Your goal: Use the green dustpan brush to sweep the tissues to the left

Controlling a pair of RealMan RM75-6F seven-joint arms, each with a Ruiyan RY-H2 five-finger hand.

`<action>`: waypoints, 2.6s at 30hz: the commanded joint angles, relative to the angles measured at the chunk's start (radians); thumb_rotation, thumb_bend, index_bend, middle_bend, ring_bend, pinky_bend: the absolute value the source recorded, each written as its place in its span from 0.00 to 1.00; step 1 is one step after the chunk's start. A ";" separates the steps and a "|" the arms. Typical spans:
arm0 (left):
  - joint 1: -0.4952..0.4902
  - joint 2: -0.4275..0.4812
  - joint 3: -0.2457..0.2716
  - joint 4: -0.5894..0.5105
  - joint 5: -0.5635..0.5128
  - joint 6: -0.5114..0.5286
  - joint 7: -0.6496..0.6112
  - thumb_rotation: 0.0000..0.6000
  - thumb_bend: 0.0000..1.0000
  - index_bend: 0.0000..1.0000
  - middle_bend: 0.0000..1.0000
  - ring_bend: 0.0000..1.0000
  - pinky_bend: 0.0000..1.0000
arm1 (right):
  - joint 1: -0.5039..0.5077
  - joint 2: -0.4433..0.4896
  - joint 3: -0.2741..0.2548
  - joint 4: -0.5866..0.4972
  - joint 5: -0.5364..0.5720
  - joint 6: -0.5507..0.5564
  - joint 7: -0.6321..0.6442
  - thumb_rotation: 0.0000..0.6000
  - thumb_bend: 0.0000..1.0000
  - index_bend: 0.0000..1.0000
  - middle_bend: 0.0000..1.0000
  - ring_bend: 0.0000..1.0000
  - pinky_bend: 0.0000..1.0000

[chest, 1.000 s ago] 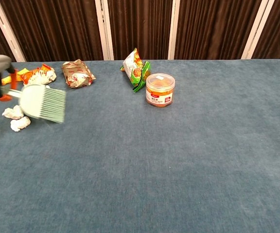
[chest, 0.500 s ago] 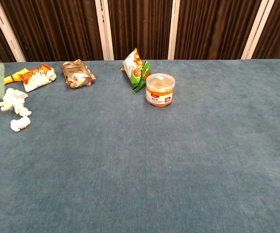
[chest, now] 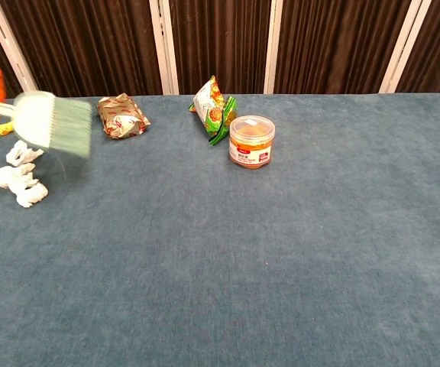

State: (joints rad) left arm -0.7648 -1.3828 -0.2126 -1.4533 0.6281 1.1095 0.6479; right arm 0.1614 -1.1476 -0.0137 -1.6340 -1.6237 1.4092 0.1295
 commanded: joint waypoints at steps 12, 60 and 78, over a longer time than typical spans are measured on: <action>0.052 0.066 0.136 -0.105 0.093 -0.012 0.047 1.00 0.81 0.78 1.00 1.00 1.00 | -0.002 -0.001 -0.002 0.001 -0.008 0.006 -0.002 1.00 0.34 0.00 0.00 0.00 0.00; 0.165 -0.061 0.117 -0.315 0.270 0.145 -0.091 1.00 0.51 0.56 0.91 0.98 0.97 | -0.006 -0.003 0.000 0.001 -0.003 0.010 -0.015 1.00 0.34 0.00 0.00 0.00 0.00; 0.366 0.244 0.289 -0.543 0.477 0.291 -0.209 1.00 0.21 0.04 0.09 0.08 0.07 | -0.008 0.000 -0.003 0.003 -0.006 0.010 -0.019 1.00 0.34 0.00 0.00 0.00 0.00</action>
State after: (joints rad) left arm -0.4635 -1.2072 0.0203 -1.9808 1.0009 1.3518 0.5071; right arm 0.1531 -1.1479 -0.0164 -1.6315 -1.6292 1.4194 0.1121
